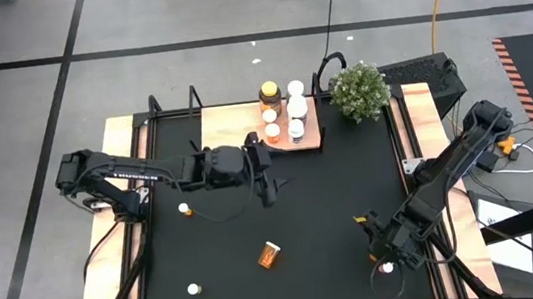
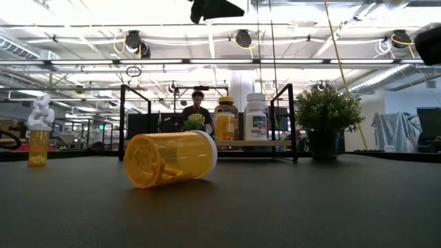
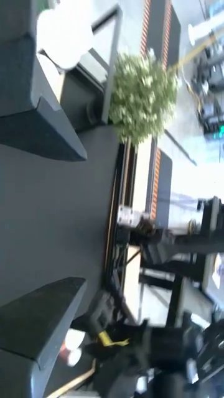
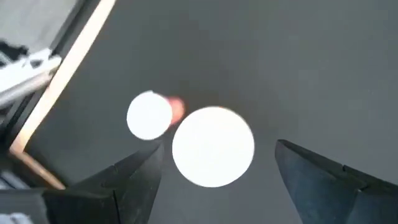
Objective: Pick and place medicine bottles onto shelf by color
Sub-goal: Put the orange pill bottle on the shelf
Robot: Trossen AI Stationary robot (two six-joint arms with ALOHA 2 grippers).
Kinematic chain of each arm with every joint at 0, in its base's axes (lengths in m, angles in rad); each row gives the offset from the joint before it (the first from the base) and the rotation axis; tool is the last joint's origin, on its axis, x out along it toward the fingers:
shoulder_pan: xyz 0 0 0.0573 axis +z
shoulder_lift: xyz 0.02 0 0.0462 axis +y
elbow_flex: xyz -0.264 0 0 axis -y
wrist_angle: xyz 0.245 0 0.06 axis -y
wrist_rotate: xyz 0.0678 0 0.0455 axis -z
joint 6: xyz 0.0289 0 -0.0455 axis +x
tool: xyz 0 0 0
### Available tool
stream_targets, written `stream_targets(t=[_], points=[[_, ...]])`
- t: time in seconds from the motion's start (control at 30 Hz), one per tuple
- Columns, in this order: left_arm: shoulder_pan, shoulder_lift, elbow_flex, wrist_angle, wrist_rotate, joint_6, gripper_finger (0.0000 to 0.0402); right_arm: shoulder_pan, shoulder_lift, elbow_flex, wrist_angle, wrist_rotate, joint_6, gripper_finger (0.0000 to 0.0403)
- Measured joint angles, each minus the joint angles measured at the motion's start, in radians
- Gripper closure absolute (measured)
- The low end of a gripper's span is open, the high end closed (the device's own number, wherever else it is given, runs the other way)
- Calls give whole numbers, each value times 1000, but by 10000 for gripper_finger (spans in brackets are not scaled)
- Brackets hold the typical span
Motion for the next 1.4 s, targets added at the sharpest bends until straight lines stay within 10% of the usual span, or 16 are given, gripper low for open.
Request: stream_targets(t=[0.3,0.67,0.87,1.03,1.4], points=[[-11,0,0,-4,-63,-7,100,0,0,-61,82,89,-7,108],[45,-90,1,-153,-61,176,101,-111,-1,-62,157,130,244,219],[166,-160,1,-255,86,170,101,-277,14,-52,302,179,334,234],[226,-159,1,-399,263,181,101,-453,98,65,359,193,293,251],[202,-149,0,-673,278,243,101,-612,238,444,192,271,251,258]])
